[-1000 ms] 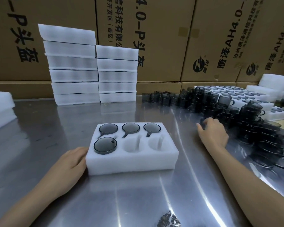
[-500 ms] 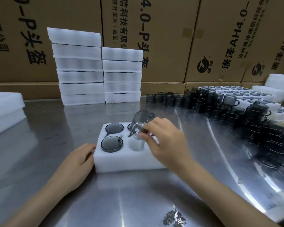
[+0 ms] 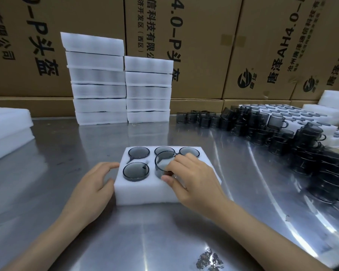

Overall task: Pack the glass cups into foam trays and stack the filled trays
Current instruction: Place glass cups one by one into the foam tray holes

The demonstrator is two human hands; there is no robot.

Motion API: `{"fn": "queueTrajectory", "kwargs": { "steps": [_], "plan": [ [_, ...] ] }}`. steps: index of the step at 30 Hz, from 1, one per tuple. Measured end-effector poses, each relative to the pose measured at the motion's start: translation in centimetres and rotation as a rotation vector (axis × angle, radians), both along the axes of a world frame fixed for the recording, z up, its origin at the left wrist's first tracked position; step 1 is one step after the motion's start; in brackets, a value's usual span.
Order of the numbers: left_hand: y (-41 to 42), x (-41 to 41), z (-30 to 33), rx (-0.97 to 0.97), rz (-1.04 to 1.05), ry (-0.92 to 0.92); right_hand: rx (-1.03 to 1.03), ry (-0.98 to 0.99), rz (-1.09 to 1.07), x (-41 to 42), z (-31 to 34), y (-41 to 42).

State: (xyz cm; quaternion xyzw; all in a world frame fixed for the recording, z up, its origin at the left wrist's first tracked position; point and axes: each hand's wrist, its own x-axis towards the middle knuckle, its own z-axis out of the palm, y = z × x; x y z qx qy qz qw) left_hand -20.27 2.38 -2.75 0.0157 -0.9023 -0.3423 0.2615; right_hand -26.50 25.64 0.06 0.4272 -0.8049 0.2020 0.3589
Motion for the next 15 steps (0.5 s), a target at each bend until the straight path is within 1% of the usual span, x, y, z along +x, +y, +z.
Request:
{"fn": "queueTrajectory", "kwargs": {
  "steps": [3, 6, 9, 10, 12, 14, 15],
  "plan": [
    [0.5, 0.0, 0.4, -0.02, 0.019, 0.11, 0.022, -0.059, -0.009, 0.1, 0.1, 0.1],
    [1.1, 0.2, 1.0, -0.053, -0.016, 0.192, 0.039, -0.106, 0.002, 0.3, 0.2, 0.2],
    [2.2, 0.9, 2.2, -0.047, -0.124, 0.264, -0.071, -0.174, 0.013, 0.4, 0.6, 0.5],
    [2.6, 1.1, 2.5, -0.091, -0.174, 0.273, -0.118, -0.178, 0.002, 0.4, 0.7, 0.6],
    [3.5, 1.4, 2.8, -0.27, -0.263, 0.255, -0.138, -0.183, -0.013, 0.2, 0.9, 1.1],
    [4.3, 1.3, 2.7, -0.488, -0.315, 0.22, -0.063, -0.196, -0.015, 0.0, 0.9, 1.3],
    [4.6, 1.2, 2.6, -0.566, -0.331, 0.206, -0.012, -0.209, -0.02, 0.0, 0.9, 1.3]
  ]
}}
